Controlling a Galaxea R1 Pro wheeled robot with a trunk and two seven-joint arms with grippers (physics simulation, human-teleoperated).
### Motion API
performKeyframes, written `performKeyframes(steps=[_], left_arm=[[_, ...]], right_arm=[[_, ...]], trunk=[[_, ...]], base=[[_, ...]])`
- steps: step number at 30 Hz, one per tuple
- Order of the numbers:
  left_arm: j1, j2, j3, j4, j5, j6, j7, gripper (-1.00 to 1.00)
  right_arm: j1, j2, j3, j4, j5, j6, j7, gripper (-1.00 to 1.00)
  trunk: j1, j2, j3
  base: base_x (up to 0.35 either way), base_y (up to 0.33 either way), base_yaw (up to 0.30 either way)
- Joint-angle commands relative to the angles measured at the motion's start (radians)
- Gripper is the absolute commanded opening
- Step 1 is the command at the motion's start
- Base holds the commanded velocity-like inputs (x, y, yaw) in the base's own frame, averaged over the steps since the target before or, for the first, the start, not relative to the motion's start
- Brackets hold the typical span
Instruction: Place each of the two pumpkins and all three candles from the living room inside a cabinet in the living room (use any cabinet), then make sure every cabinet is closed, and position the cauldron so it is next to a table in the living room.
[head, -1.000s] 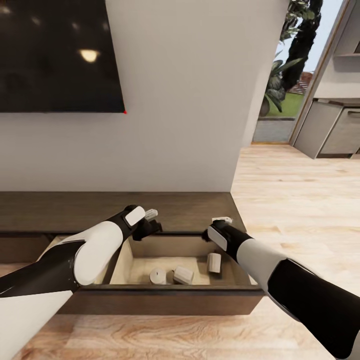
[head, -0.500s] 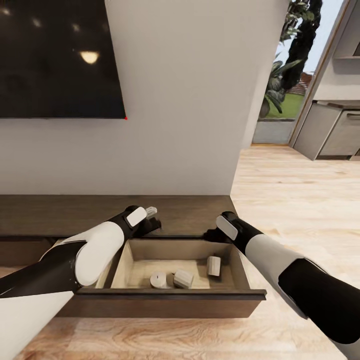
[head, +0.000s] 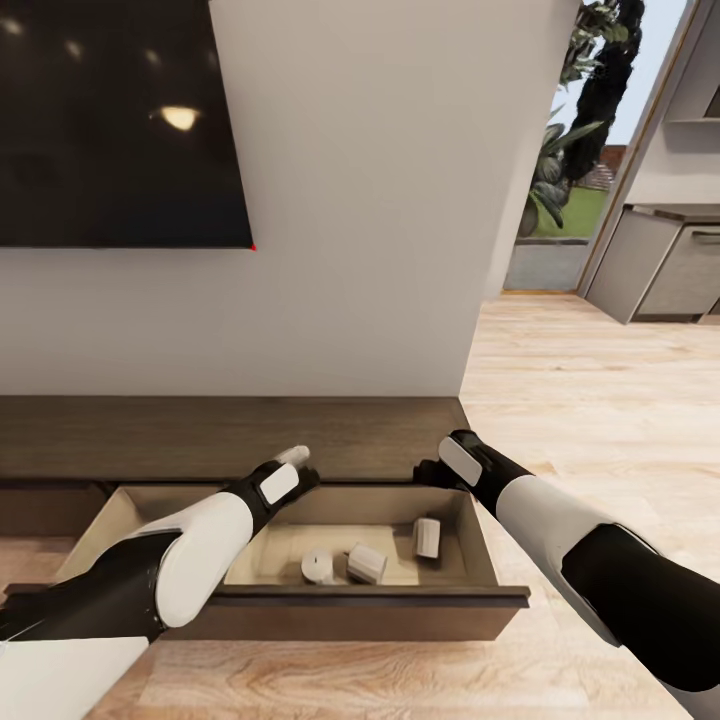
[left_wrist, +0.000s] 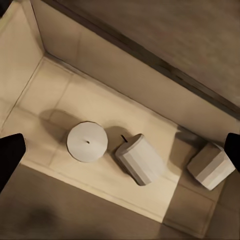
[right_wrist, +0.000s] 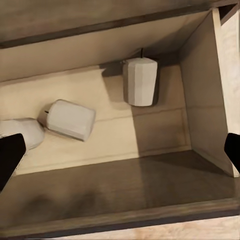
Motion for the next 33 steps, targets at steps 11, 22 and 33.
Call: performKeyframes(steps=[11, 22, 33], left_arm=[[0.119, 0.0, 0.008, -0.002, -0.057, -0.114, -0.133, 1.0], [0.18, 0.0, 0.008, -0.002, -0.063, -0.134, -0.176, 1.0], [0.191, 0.005, 0.007, -0.002, -0.063, -0.135, -0.178, 1.0]], right_arm=[[0.09, 0.003, 0.01, 0.0, -0.001, -0.274, -0.008, 1.0], [0.149, 0.001, 0.01, 0.025, 0.028, -0.37, -0.003, 1.0], [0.163, 0.0, 0.01, 0.028, 0.067, -0.397, 0.034, 1.0]], trunk=[[-0.042, 0.077, 0.034], [-0.085, 0.154, 0.068], [-0.127, 0.231, 0.103]], base=[[0.0, 0.0, 0.0], [0.0, 0.0, 0.0], [0.0, 0.0, 0.0]])
